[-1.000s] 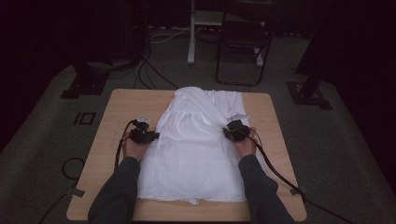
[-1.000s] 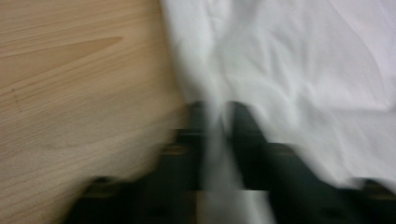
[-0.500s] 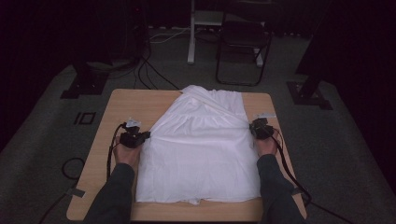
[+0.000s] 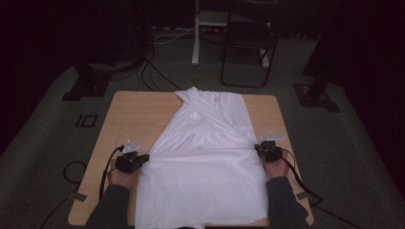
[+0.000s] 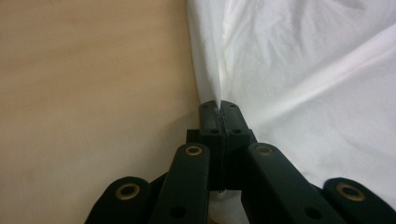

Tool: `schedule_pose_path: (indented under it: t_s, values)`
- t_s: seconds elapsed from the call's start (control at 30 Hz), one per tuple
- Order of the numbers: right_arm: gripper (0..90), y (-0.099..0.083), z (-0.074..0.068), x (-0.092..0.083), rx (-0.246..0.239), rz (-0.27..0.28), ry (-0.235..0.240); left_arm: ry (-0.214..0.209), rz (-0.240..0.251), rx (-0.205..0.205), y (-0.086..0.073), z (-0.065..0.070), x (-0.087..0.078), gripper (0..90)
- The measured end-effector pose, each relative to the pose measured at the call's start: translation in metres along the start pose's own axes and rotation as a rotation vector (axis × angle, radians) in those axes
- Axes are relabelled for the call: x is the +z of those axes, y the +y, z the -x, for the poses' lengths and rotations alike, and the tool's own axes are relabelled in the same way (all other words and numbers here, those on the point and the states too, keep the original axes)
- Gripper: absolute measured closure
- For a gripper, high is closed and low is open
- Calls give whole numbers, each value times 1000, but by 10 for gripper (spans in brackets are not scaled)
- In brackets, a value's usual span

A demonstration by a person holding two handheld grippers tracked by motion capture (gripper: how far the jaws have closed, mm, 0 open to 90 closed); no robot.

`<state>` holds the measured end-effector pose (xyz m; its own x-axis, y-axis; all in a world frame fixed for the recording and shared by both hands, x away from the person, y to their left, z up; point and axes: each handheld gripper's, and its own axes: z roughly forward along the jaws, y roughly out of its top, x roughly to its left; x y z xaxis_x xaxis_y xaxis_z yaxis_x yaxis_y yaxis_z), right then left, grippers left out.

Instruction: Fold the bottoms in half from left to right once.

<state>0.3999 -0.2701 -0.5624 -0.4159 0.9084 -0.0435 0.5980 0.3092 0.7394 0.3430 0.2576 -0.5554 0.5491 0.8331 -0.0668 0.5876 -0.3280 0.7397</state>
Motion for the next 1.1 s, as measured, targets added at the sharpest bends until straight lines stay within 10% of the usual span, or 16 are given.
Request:
schedule_pose_path:
  t_s: [0.43, 0.53, 0.6, 0.8, 1.1]
  values:
    - [896, -50, -18, -54, 25, -19, 114, 8, -47, 79, -36, 40, -33, 896]
    - [745, -48, -20, -55, 10, -33, 135, -34, -9, 59, -32, 36, -36, 662]
    - [582, -41, -20, -57, -4, 7, 124, -48, 29, 51, -24, 32, -40, 542]
    - [473, 11, -28, -58, -40, 134, 183, -39, 97, 53, 20, 22, -33, 474]
    - [445, 74, -67, 7, -175, 62, 195, -29, 2, 73, 54, 27, 24, 462]
